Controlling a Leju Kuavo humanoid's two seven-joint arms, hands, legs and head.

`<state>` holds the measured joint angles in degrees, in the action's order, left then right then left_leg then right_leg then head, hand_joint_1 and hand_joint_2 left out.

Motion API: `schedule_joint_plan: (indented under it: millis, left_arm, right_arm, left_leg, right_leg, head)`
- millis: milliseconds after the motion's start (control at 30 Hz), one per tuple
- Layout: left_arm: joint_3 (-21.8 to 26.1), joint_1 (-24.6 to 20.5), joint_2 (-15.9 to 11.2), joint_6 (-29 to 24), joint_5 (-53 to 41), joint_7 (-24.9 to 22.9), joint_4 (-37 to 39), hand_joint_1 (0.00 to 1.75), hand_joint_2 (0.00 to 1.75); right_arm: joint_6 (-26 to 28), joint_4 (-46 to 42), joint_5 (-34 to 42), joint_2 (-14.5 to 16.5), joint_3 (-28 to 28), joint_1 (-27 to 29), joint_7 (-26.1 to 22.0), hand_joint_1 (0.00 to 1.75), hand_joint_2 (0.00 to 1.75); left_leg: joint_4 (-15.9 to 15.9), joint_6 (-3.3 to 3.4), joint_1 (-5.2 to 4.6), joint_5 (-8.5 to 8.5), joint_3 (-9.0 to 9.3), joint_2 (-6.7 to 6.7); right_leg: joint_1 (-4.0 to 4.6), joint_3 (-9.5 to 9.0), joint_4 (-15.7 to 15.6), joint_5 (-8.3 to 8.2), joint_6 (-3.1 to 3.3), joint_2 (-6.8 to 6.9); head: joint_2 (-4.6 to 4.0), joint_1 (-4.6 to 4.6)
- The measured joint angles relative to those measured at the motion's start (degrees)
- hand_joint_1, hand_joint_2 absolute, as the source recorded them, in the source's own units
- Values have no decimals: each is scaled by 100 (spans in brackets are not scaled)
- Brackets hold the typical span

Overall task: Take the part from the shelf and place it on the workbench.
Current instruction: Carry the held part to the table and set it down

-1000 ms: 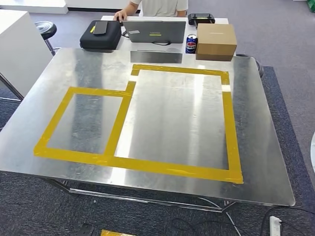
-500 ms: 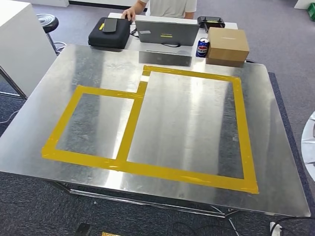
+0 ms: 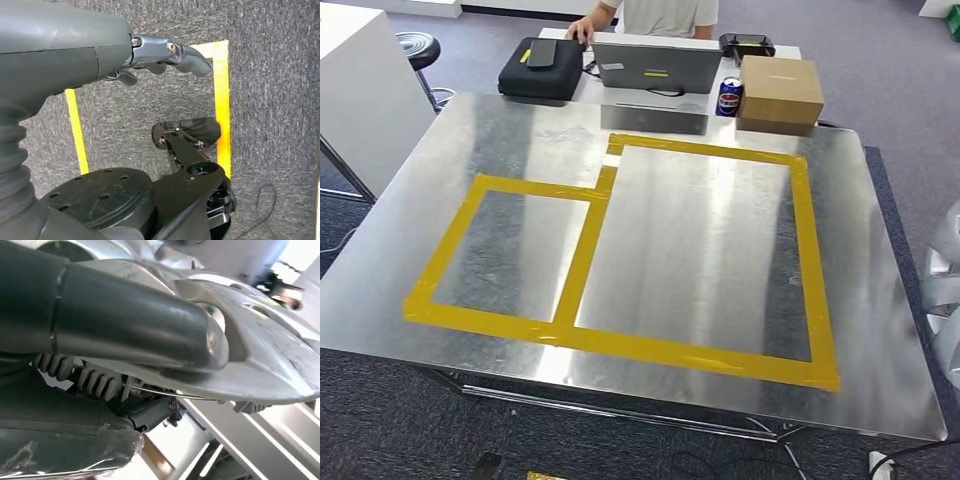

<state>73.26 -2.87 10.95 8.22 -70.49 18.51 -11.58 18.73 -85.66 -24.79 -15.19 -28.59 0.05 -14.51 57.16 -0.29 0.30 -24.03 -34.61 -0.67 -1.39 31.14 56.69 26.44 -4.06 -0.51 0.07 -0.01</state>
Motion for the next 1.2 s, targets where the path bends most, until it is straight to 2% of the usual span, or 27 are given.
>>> schedule_joint_plan:
  millis: [133,267,367,500,567,633,767,833,967,1200]
  left_arm:
    - [2,-5,-25,17,-73,-94,0,0,175]
    - [2,-9,-60,34,-186,-183,0,0,175]
    - [-2,-12,-78,51,-224,-200,0,0,175]
    - [-4,-15,-90,67,-293,-201,0,0,175]
    - [-15,-31,-91,93,-339,-194,0,0,175]
    - [-47,-51,-93,121,-405,-154,0,0,175]
    - [-147,-106,-102,175,-503,-50,0,0,175]
    - [-176,-117,-108,186,-504,-33,0,0,175]
    - [-184,-74,-126,190,-504,-30,0,0,175]
    - [-188,-71,-145,189,-504,-30,0,0,175]
  right_arm:
    - [448,856,-1733,-514,853,-707,791,175,0]
    - [603,1661,-3263,-906,1760,-1485,1496,175,0]
    - [610,2049,-3947,-1077,2324,-1909,1760,175,0]
    - [584,2344,-5022,-1141,2984,-2296,1870,175,0]
    - [516,2479,-5688,-1059,3473,-2524,1922,175,0]
    - [404,2702,-6145,-806,4054,-2833,2018,175,0]
    - [255,3385,-6305,-143,5215,-3526,2220,175,0]
    - [265,3616,-6305,78,5629,-3731,2245,175,0]
    - [305,3875,-6299,263,5993,-3958,2244,175,0]
    - [322,4077,-6298,363,6212,-4075,2240,175,0]
  left_leg:
    - [-1,-4,0,17,-7,0]
    - [-2,-3,1,21,-7,0]
    - [-3,-3,2,21,-9,-4]
    - [-11,-4,3,21,-13,-7]
    - [-14,-4,5,21,-13,-4]
    - [-19,-12,11,26,-13,6]
    - [-29,-38,18,44,-14,25]
    - [-31,-46,24,51,-16,1]
    - [-34,-47,27,54,-22,-34]
    - [-34,-47,24,54,-24,-34]
  right_leg:
    - [0,9,4,-12,-7,-1]
    - [0,13,5,-14,-6,-1]
    - [0,14,6,-14,-6,3]
    - [2,16,9,-14,-6,0]
    - [6,21,12,-14,-5,-7]
    - [11,30,15,-18,1,-18]
    - [16,57,22,-32,25,-32]
    - [20,52,24,-29,30,-7]
    - [24,43,27,-21,39,25]
    - [22,44,26,-21,39,23]
  head:
    - [0,-1]
    - [0,-1]
    - [0,-1]
    - [0,-1]
    - [0,-1]
    - [0,1]
    - [0,-5]
    - [0,-5]
    - [0,-3]
    - [0,-3]
